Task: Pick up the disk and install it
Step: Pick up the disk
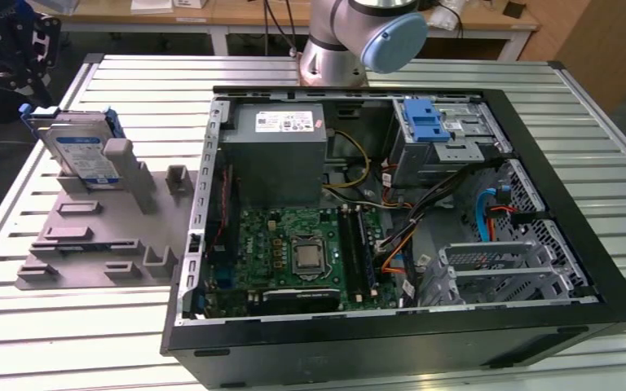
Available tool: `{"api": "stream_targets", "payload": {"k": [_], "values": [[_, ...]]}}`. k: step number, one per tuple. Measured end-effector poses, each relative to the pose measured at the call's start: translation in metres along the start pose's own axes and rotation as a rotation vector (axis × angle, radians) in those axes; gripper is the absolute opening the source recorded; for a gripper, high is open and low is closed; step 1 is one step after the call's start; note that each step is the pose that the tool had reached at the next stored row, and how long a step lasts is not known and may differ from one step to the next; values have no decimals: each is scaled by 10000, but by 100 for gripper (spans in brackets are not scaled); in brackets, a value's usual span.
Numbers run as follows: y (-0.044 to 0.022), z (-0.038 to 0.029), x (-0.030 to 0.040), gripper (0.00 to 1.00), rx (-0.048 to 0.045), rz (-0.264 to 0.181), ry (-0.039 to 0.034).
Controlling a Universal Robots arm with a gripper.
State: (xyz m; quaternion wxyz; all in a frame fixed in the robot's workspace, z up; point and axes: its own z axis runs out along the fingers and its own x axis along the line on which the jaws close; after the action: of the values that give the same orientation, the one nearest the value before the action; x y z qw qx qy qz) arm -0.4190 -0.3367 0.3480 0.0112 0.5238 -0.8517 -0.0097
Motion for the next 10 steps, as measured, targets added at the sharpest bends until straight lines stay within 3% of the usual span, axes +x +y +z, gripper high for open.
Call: {"api": "stream_targets", "payload": {"k": [5, 10], "values": [[-1, 0, 0, 11, 3, -215, 5], [0, 0, 0, 11, 8, -949, 27]]}}
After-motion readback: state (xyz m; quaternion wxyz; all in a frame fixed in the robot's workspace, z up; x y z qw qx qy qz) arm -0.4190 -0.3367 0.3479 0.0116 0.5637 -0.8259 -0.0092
